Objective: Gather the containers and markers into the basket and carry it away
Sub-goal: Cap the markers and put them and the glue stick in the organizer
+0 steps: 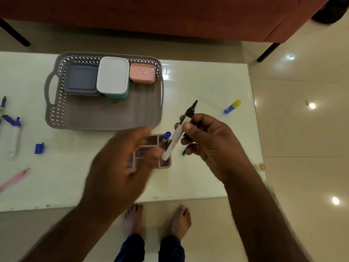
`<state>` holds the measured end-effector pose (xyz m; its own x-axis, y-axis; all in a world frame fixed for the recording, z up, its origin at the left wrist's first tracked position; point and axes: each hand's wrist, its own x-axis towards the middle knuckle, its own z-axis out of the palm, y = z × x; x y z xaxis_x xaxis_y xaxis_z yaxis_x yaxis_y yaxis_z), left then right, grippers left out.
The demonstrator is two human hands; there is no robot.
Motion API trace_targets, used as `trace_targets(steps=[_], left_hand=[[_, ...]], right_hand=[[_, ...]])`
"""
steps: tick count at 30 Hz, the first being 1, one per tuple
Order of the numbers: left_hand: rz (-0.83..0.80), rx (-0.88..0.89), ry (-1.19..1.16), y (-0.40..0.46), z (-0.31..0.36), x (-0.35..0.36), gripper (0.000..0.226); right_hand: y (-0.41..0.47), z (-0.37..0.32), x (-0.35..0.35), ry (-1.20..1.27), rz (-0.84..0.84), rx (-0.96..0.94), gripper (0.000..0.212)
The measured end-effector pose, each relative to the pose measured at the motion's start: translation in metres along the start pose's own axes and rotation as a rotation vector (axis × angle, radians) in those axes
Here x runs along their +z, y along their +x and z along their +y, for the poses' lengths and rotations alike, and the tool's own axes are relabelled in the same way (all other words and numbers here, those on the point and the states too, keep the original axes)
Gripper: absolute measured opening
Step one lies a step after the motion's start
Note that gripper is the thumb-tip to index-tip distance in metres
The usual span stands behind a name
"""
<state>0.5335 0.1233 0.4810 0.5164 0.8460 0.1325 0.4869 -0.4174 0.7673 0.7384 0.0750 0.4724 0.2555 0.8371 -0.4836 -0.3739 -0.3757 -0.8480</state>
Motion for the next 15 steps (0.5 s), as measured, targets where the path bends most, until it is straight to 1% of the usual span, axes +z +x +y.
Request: trace_targets(steps=[2,3,5,9,10,12,13,15], left_hand=[[-0.169,0.018,0.015,0.017,0.016,0.008,0.049],[-0.210,0.014,0.031,0.022,0.020,0.010,0.048],[-0.240,-0.025,0.029,0.028,0.021,0.009,0.043],[-0.284,-0.139,-0.091,0.022,0.018,0.011,0.041],[-0.280,-0.163,-0.115,0.018,0.018,0.013,0.042],[-0.260,-0.206,-0.144,0.012,0.015,0.015,0.038],[-0.247,-0.223,-0.147,0.010,0.013,0.016,0.035],[-0.235,-0.250,-0.134,0.005,0.008,0.017,0.033]], right_hand=[[-0.004,-0.004,0.007,0.024,-0.043,-0.013,0.021],[-0.005,-0.006,0.007,0.021,-0.046,-0.019,0.021],[-0.006,-0.007,0.004,0.010,-0.045,-0.026,0.021],[-0.009,-0.003,0.000,-0.042,-0.068,-0.033,0.025],[-0.010,-0.001,0.000,-0.045,-0.050,-0.028,0.029],[-0.011,0.003,-0.003,-0.080,0.037,-0.014,0.037],[-0.011,0.005,-0.006,-0.119,0.094,-0.017,0.039],[-0.013,0.009,-0.012,-0.166,0.174,-0.038,0.035]])
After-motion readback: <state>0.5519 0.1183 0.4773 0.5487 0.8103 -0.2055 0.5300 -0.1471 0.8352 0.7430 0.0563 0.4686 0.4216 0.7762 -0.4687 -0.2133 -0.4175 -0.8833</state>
